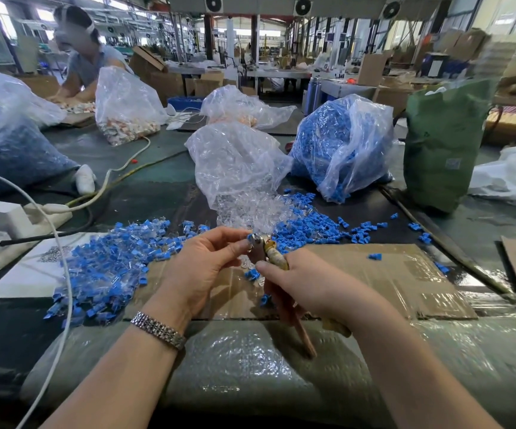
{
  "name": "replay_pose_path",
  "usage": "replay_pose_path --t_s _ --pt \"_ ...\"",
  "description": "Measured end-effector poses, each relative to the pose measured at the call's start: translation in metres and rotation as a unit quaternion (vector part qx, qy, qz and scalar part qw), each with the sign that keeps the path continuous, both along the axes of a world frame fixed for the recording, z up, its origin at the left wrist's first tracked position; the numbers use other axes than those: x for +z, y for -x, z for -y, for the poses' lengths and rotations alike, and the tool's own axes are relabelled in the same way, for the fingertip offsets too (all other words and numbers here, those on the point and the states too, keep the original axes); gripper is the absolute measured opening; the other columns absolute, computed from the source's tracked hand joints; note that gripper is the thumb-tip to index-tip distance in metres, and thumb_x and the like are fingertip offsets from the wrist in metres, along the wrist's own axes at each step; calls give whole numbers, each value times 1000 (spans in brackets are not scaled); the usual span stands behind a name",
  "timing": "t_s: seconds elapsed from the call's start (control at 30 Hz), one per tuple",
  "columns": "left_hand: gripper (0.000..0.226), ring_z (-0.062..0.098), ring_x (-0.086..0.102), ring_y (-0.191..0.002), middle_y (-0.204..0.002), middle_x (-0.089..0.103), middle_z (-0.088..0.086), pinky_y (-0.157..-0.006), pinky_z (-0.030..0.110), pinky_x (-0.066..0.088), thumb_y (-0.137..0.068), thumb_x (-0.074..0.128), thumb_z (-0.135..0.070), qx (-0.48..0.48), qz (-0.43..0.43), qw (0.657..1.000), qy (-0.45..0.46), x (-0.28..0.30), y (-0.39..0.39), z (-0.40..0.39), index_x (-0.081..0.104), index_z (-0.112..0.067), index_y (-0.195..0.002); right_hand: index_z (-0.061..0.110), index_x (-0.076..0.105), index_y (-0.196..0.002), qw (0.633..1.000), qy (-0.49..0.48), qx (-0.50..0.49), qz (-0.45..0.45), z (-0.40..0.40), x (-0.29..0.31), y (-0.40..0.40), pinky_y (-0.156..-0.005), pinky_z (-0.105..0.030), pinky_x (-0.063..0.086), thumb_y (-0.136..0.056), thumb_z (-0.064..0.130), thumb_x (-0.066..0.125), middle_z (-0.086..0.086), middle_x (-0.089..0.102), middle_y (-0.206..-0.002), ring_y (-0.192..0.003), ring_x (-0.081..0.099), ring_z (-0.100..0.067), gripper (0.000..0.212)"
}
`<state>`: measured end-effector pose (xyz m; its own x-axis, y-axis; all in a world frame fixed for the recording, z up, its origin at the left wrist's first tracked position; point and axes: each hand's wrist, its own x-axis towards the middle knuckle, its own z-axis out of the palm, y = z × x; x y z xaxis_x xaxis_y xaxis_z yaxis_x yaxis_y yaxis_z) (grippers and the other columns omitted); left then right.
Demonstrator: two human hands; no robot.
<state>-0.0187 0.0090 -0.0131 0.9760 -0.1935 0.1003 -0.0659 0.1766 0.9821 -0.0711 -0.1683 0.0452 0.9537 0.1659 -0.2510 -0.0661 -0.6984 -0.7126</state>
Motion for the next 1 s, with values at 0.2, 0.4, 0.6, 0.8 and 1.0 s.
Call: replay_pose_path --t_s 0.2,0.4,0.6,0.8,1.0 --pt "23 30 70 -98 -101 79 7 -92 44 57 -77 77 -30 20 6 997 -69 -2 0 -3 80 -29 -99 14 51 -72 1000 15 -8 7 -1 -5 -1 -60 -32 47 -100 53 51 -4 51 -62 -50 47 -18 48" --pt "9 8 71 -88 -93 77 -6 -73 20 57 -86 78 -25 151 72 976 -139 -2 -1 -7 75 -28 -94 8 63 -89 1000 5 -14 -3 17 9 -5 -80 -47 60 -95 60 54 -8 69 -78 -69 65 -24 54" --pt "27 16 56 -89 -114 53 4 -69 23 39 -86 69 -5 391 87 852 -336 -5 -7 -15 64 -21 -108 19 55 -86 944 282 -106 135 51 0 -27 -61 -32 38 -90 62 59 -4 61 -94 -79 58 -20 44" --pt "15 5 62 -78 -93 68 -3 -64 14 48 -92 66 -12 284 118 900 -310 -1 -1 -9 69 -26 -98 18 60 -116 926 350 -78 117 67 -25 -36 -94 -39 43 -84 70 61 -9 58 -124 -116 50 -29 62" --pt "9 -10 59 -70 -82 68 -8 -54 5 42 -94 69 -16 241 118 909 -318 1 3 -6 71 -25 -94 19 64 -101 945 296 -92 102 78 -5 -18 -78 -35 50 -76 66 74 -3 66 -106 -98 59 -20 54"
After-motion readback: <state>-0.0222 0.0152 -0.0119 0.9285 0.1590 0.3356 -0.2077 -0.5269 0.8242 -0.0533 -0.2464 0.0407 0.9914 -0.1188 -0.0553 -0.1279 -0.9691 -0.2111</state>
